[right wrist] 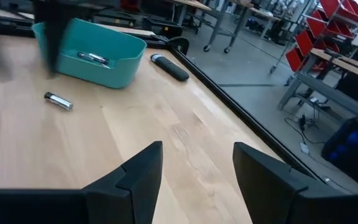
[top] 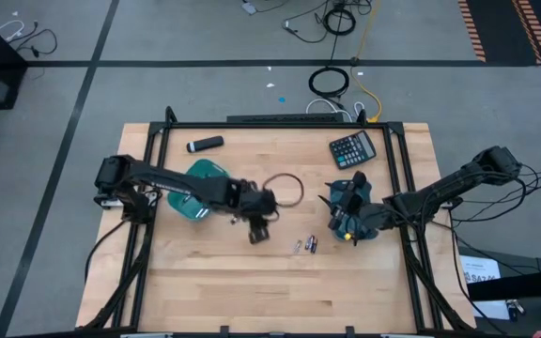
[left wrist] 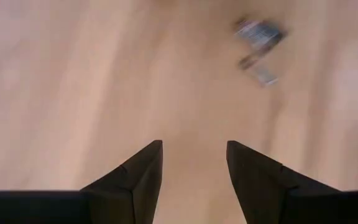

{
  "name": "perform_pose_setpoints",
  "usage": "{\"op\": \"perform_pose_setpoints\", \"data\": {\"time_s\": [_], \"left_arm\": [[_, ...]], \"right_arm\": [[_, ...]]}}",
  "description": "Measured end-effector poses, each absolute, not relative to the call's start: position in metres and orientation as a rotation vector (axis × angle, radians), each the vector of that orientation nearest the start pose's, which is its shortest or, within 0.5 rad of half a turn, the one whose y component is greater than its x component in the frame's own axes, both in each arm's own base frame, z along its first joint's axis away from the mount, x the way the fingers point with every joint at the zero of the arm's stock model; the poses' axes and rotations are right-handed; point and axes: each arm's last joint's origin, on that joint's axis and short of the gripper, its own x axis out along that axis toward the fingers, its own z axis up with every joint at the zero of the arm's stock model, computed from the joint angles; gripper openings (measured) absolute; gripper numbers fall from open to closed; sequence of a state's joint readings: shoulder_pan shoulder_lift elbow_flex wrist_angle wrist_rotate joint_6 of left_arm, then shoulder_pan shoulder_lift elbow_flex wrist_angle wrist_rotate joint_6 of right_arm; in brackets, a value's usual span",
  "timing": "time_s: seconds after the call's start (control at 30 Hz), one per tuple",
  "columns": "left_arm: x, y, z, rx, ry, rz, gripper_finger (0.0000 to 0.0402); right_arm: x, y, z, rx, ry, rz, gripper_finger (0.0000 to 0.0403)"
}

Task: Sort batteries
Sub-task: Put the silver battery into the green bin

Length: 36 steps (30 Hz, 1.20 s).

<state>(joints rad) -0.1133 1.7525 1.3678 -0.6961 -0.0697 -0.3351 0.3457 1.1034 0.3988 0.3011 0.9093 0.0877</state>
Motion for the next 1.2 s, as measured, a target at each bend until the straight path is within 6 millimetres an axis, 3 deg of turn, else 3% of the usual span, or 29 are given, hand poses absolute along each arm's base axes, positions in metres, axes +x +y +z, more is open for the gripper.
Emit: {"op": "perform_pose_setpoints", "data": {"time_s": [0.13,0.43,0.6,0.87,1.2], "left_arm": [[0.381,-0.059,0.228,-0.267,0.958,0.105,0.0189],[0.42,-0.086,0.176,-0.501,0.845,0.082,0.0189],[0.433,-0.096,0.156,-0.606,0.876,0.117,0.0189],[0.456,-0.103,0.144,-0.604,0.994,0.239,0.019],[0.487,-0.107,0.158,-0.512,1.024,0.322,0.019]], "right_arm": [[0.202,0.044,0.191,-0.145,0.329,-0.534,0.0187],[0.203,0.04,0.189,-0.18,0.363,-0.51,0.0187],[0.203,0.041,0.187,-0.175,0.385,-0.474,0.0187],[0.203,0.044,0.185,-0.182,0.408,-0.405,0.0187],[0.203,0.044,0.184,-0.214,0.428,-0.367,0.0187]]}}
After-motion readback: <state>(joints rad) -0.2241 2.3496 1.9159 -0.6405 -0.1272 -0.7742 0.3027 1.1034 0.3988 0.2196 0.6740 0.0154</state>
